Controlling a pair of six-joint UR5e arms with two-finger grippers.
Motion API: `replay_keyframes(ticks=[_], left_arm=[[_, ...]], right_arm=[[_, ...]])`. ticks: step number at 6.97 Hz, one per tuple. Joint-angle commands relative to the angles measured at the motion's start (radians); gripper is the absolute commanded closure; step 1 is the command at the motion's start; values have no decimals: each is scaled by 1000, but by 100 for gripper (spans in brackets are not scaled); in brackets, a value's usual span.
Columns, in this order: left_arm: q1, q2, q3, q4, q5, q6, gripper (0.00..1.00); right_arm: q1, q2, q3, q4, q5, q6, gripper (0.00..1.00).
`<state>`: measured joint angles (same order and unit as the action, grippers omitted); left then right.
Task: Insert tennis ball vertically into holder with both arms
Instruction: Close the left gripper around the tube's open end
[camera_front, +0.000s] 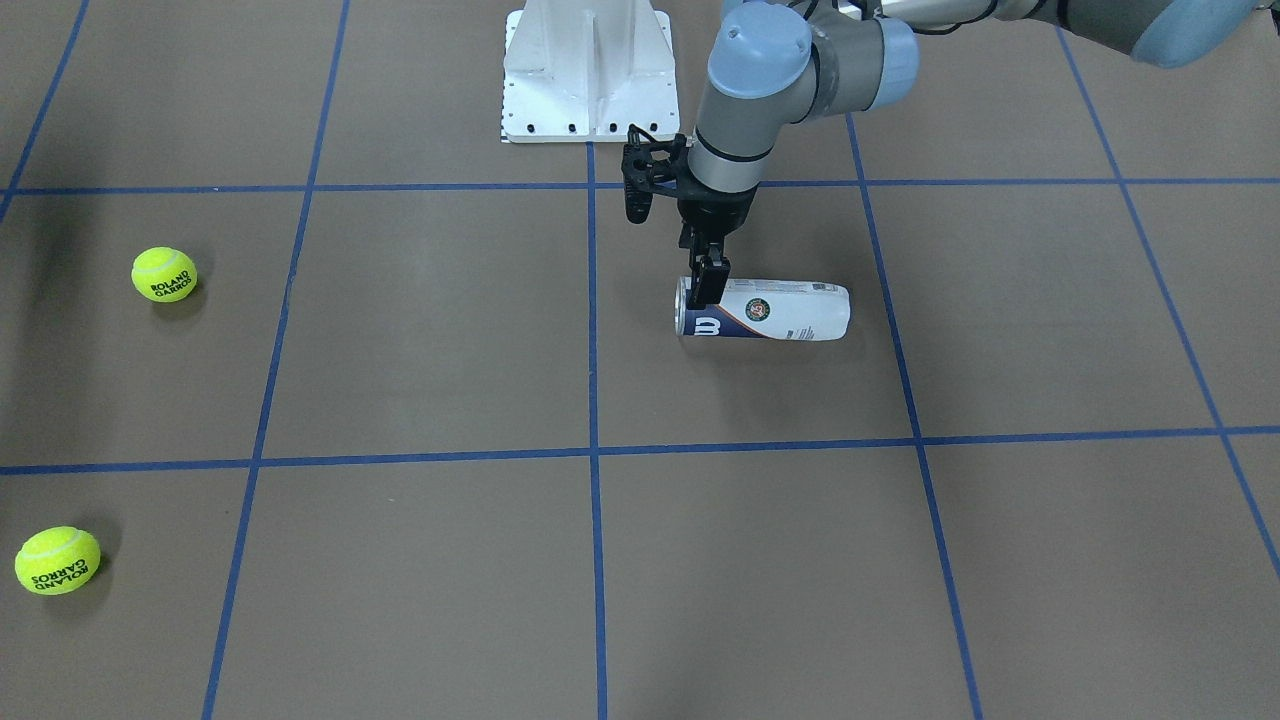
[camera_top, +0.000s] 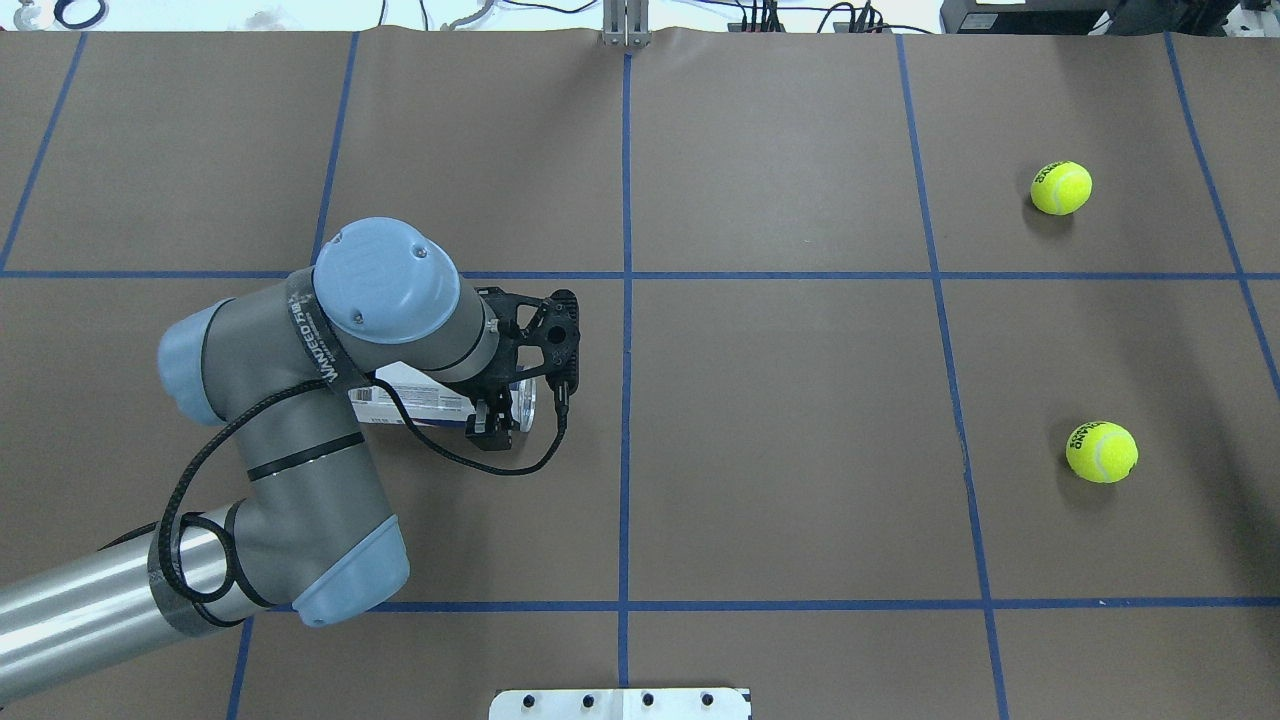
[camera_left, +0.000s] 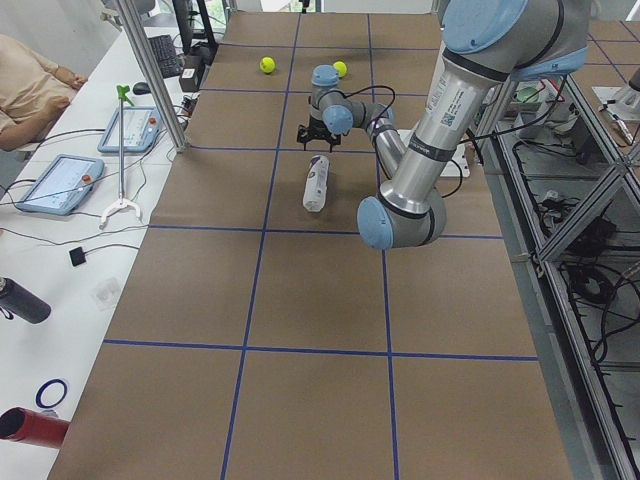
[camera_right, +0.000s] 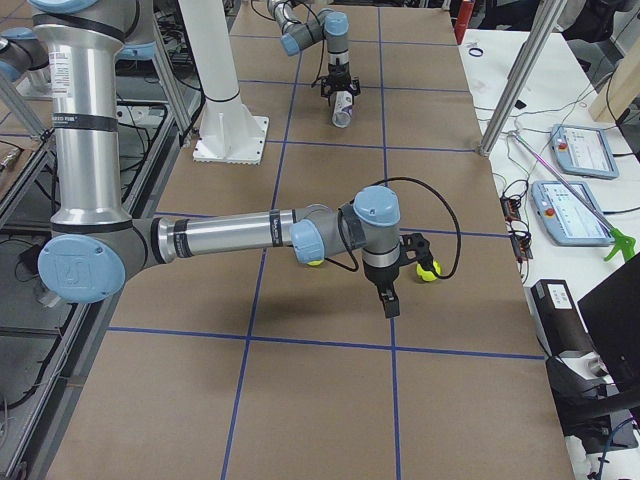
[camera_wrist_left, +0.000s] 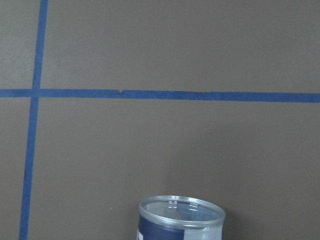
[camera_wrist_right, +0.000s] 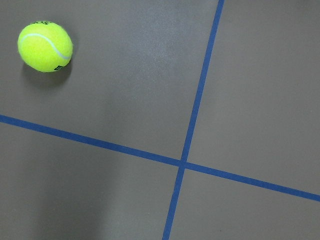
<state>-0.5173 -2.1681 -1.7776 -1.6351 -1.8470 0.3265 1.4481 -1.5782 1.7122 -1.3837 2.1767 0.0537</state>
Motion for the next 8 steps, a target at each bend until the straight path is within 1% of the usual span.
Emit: replay_keyframes(ticks=[1, 2, 4, 6, 7, 8], left_arm=[[10, -1, 24, -3, 17, 0, 1], [31, -2, 45, -9, 52, 0, 1], [34, -25, 85, -12, 54, 0, 1], [34, -27, 150, -84, 55, 0, 2], [34, -28, 161, -91, 55, 0, 3], [36, -32, 159, -91, 54, -1, 7]], right_arm=[[0, 0, 1, 0, 0, 0, 0], [0, 0, 0, 0, 0, 0, 0], [0, 0, 0, 0, 0, 0, 0], [0, 0, -2, 0, 0, 0, 0], [0, 0, 0, 0, 0, 0, 0], [0, 0, 0, 0, 0, 0, 0]])
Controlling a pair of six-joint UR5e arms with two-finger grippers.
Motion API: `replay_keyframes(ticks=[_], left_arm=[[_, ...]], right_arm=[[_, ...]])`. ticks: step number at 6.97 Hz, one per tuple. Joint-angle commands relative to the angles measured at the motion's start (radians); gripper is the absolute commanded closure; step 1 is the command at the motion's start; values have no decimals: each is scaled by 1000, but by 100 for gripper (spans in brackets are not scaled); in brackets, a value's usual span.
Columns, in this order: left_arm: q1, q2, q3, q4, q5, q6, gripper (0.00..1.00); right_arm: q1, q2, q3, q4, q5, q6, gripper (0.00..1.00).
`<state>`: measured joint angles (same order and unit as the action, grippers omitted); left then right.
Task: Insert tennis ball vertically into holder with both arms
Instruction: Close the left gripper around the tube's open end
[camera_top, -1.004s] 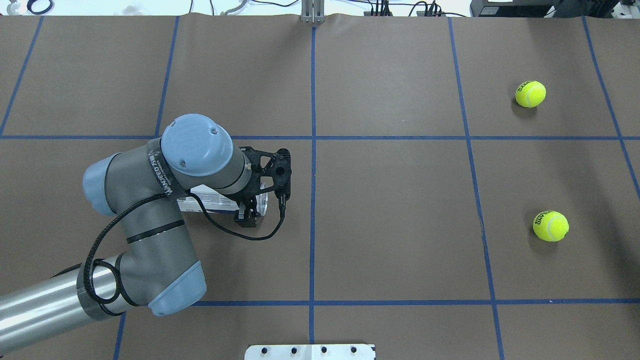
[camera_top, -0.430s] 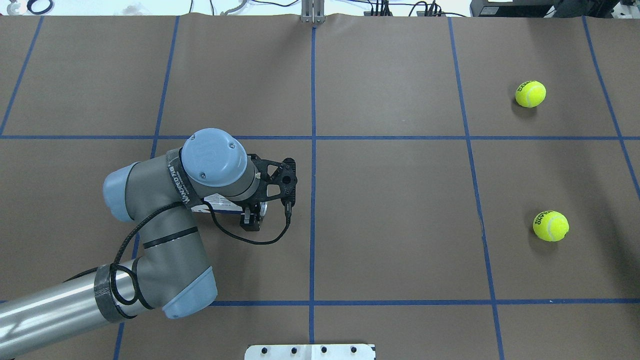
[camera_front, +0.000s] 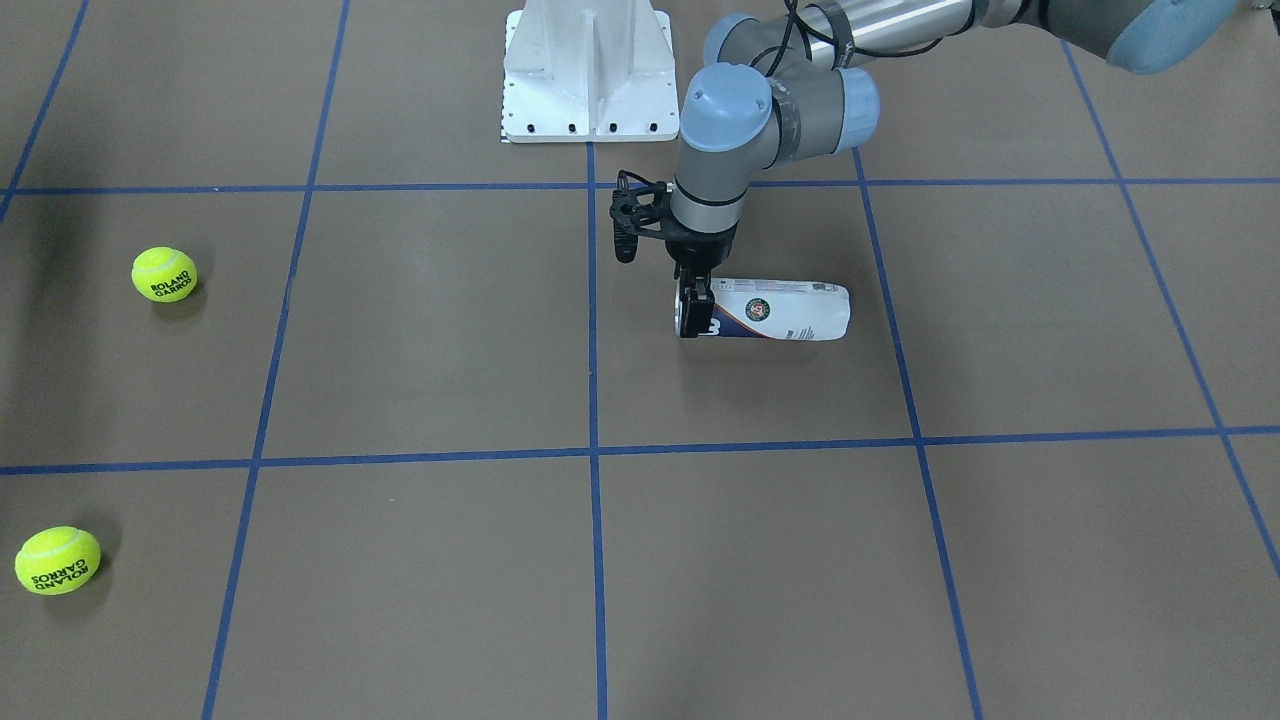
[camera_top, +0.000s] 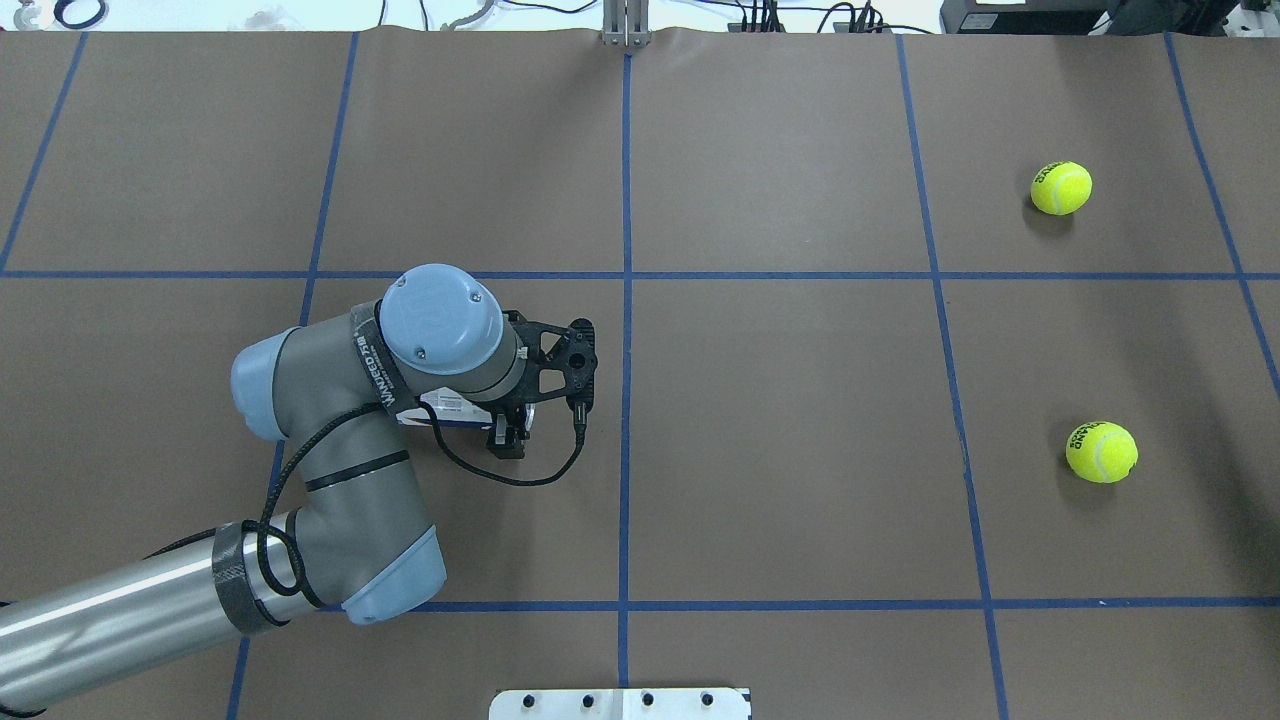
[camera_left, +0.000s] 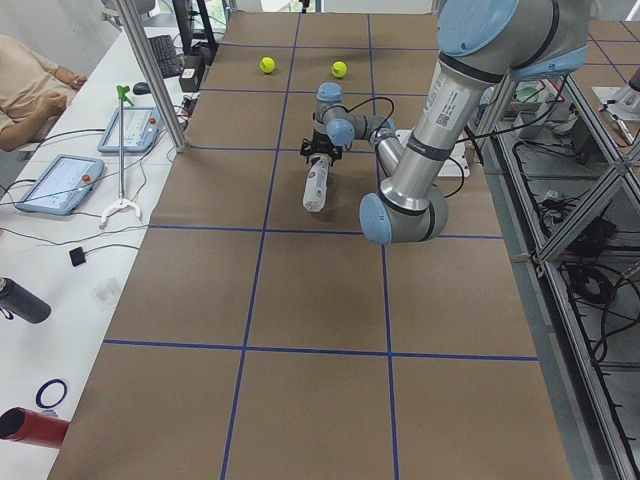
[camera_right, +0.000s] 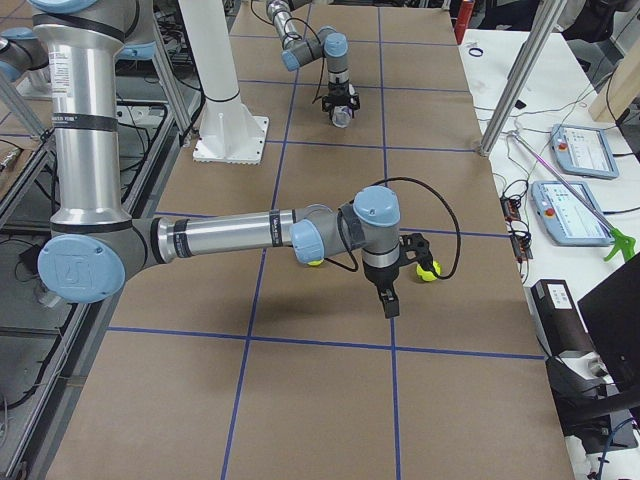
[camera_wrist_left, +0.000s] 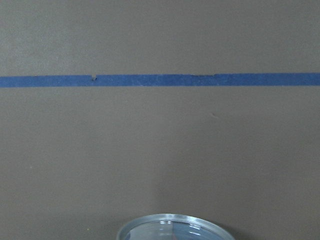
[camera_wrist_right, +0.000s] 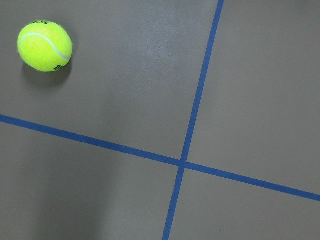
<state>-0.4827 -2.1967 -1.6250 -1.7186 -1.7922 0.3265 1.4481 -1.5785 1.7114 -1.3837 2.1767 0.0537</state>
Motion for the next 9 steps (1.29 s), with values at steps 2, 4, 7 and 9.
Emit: replay_keyframes(ticks=[2, 4, 7, 9], left_arm=[[1, -5, 7, -6, 0, -3, 23], [-2, -2, -1, -6, 2, -1, 28], [-13, -11, -163, -9, -10, 0, 28], [-37, -21, -190, -231, -10, -91, 29]], right_arm=[[0, 0, 0, 0, 0, 0, 0], [0, 0, 0, -2, 0, 0, 0], [0, 3, 4, 0, 3, 32, 0], [0, 3, 4, 0, 9, 32, 0]])
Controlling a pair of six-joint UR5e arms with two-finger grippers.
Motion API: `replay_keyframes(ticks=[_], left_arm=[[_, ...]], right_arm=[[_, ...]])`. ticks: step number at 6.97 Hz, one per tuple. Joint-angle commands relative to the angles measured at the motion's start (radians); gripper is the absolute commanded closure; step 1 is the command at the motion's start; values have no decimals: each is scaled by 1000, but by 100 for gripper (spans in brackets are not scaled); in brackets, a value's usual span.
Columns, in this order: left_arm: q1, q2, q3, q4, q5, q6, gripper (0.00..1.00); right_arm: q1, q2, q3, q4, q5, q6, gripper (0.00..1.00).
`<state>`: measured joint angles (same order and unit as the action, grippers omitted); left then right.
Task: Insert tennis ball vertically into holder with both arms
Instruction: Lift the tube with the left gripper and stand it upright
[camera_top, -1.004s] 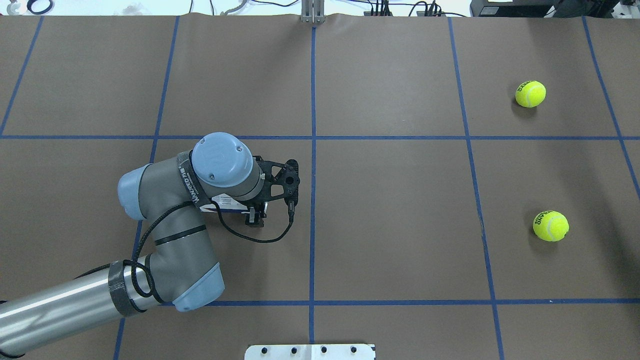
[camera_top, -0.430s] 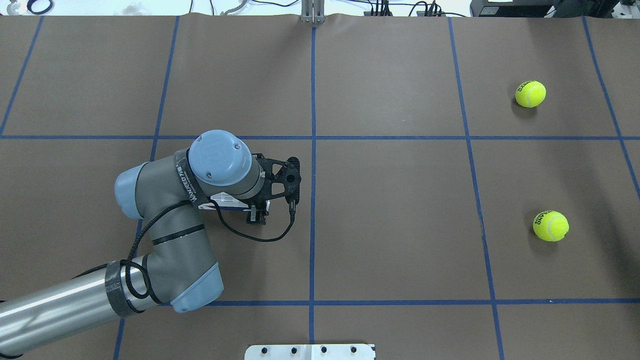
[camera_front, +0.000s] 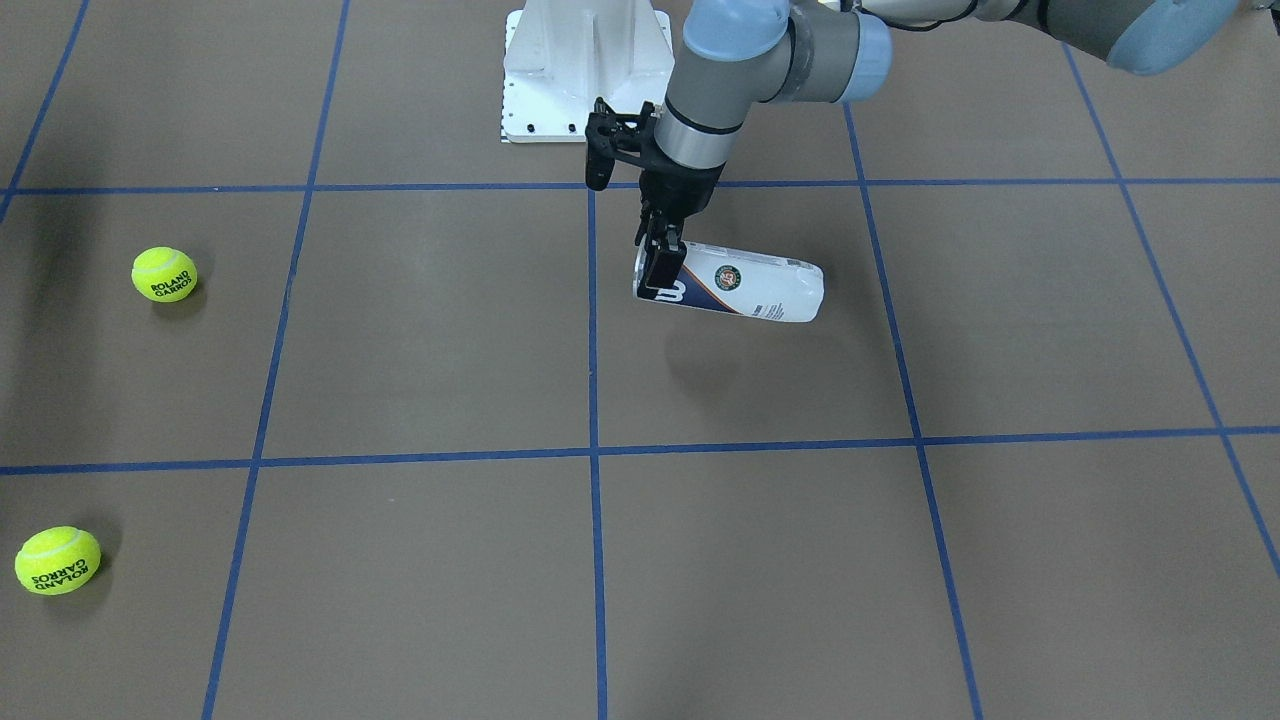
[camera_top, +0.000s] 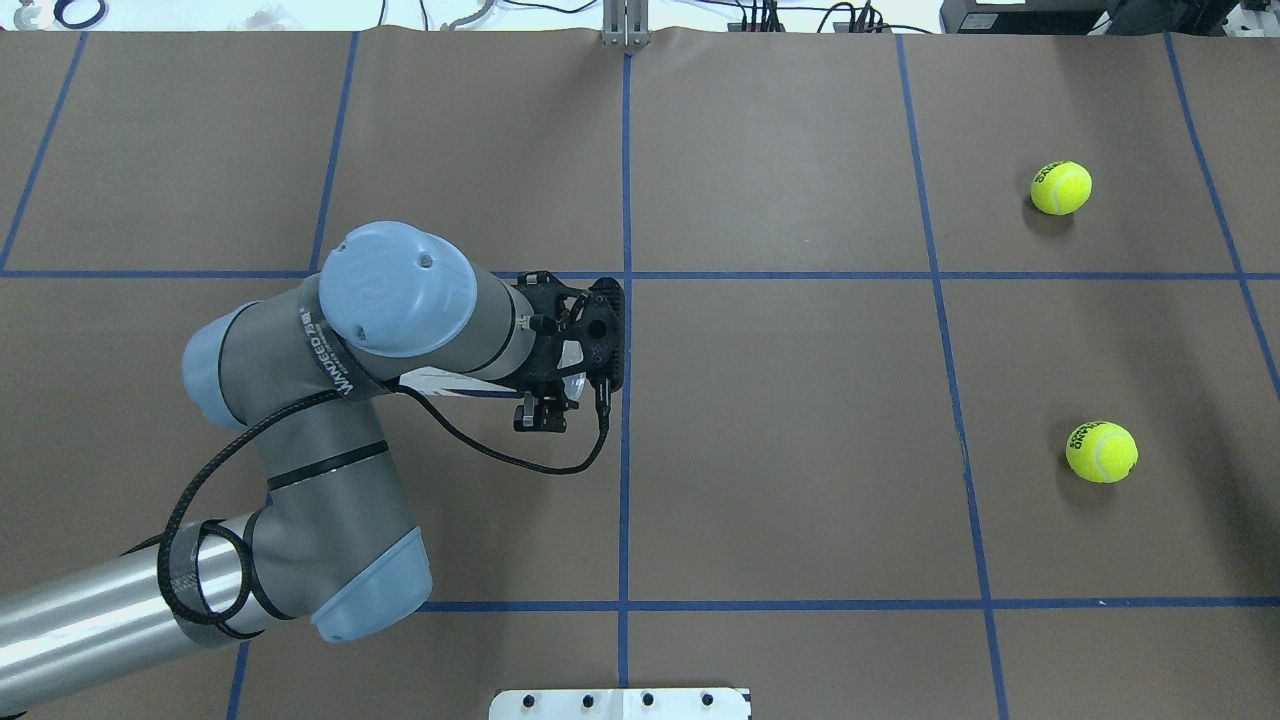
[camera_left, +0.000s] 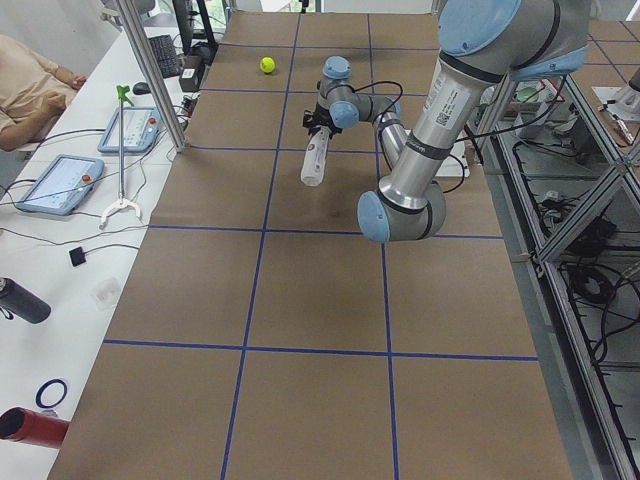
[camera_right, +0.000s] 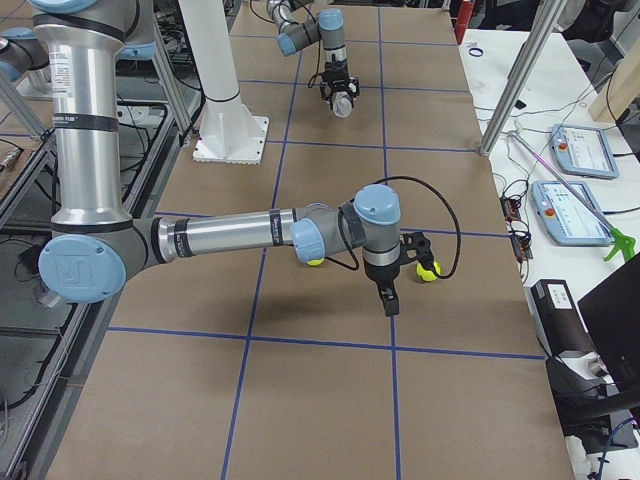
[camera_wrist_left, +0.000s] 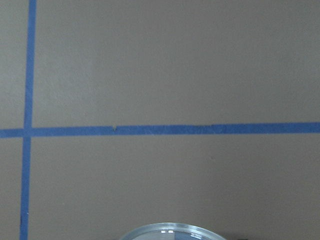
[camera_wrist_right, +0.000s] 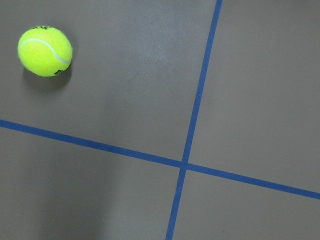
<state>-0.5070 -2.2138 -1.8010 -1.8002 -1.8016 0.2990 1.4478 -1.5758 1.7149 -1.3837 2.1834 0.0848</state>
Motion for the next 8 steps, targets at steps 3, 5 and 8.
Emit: replay_keyframes(ticks=[3, 5, 8], left_arm=[[-24, -7, 96, -758, 20, -384, 28], [-27, -58, 281, -1113, 93, -516, 28], [-22, -119, 516, -1533, 299, -741, 37]], right_arm=[[-1, 2, 0, 0, 2, 3, 0], [0, 2, 2, 0, 2, 3, 0], [0, 2, 5, 0, 7, 3, 0]])
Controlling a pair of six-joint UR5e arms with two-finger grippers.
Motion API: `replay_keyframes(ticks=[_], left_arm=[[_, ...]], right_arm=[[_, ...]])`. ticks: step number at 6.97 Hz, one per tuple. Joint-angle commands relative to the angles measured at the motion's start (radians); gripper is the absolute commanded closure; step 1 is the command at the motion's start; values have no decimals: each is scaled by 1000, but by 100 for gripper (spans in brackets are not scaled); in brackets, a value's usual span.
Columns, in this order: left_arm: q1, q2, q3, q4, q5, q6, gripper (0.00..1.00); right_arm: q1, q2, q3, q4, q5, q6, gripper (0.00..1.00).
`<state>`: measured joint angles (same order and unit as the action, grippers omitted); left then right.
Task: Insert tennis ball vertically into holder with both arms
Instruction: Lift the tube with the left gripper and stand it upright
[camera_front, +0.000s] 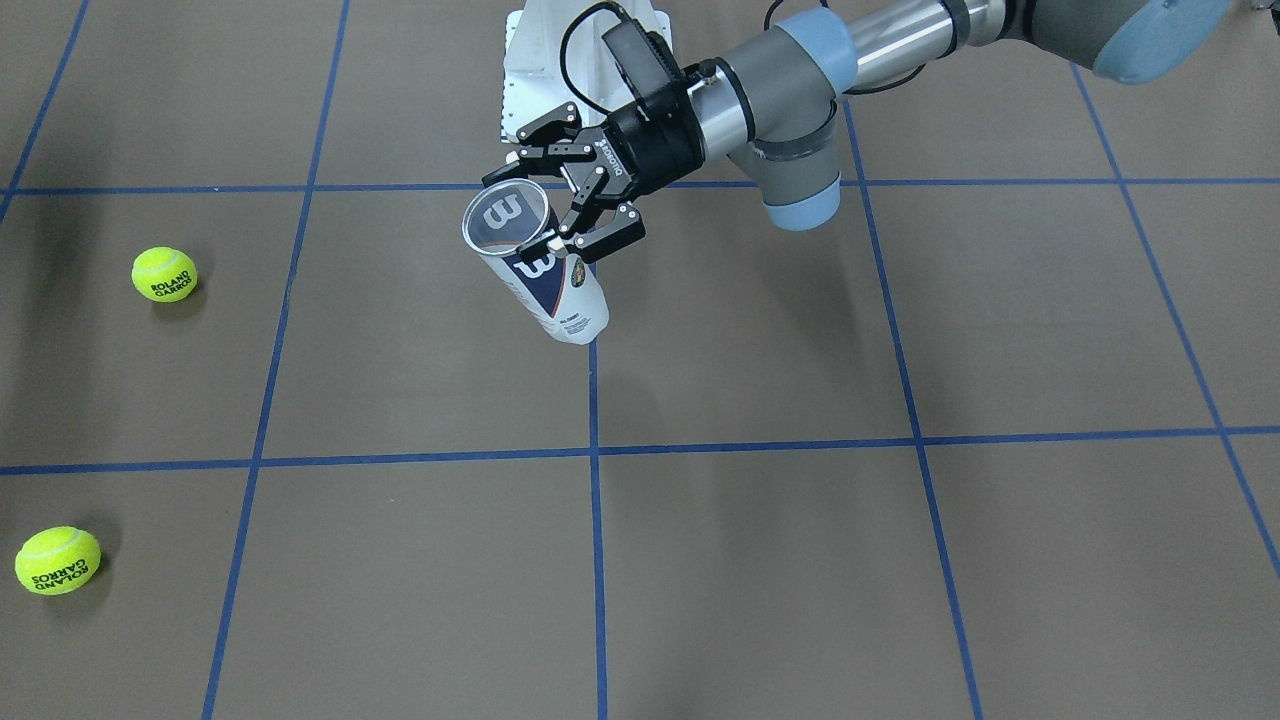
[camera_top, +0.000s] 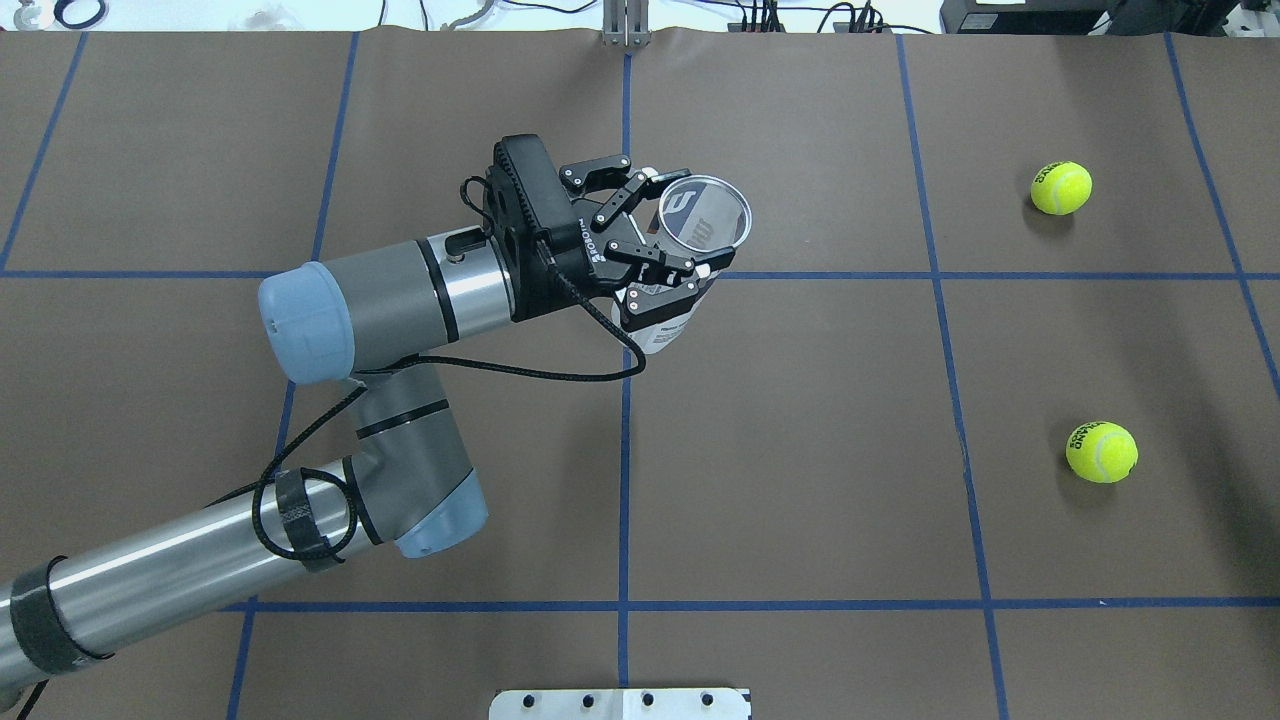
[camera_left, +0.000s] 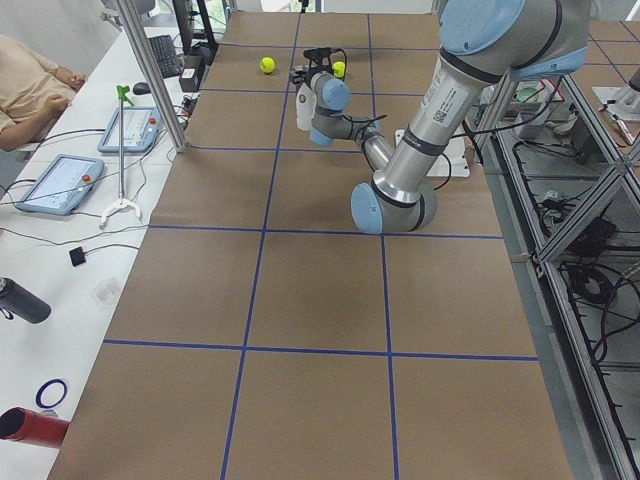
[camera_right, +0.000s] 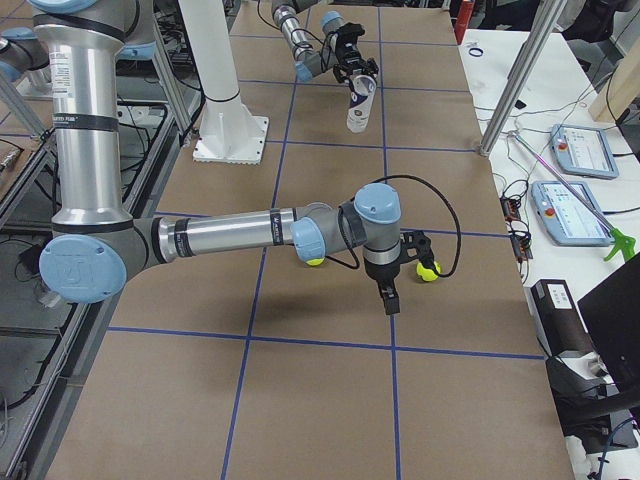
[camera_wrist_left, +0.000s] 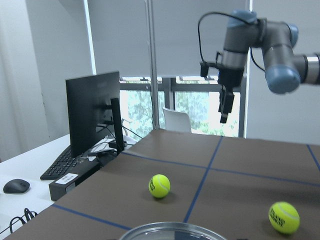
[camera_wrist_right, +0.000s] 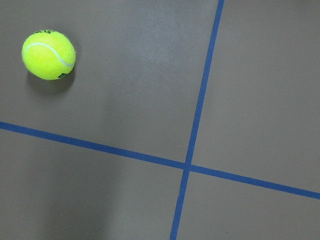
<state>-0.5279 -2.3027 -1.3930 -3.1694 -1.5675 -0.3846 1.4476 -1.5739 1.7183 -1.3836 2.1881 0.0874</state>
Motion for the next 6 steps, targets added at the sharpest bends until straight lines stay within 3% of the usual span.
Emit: replay_keyframes(ticks=[1, 2, 4, 6], left_arm=[[-7, -40, 133, -185, 87, -56, 37], [-10, -40, 155, -211, 89, -56, 35], [-10, -40, 323, -399, 87, -53, 30], [-6, -41, 374, -449, 84, -45, 27]], right_arm=[[1, 0, 1, 1, 27, 0, 0], [1, 0, 10, 2, 33, 0, 0], [1, -2, 15, 2, 35, 2, 0], [1, 5, 18, 0, 53, 2, 0]])
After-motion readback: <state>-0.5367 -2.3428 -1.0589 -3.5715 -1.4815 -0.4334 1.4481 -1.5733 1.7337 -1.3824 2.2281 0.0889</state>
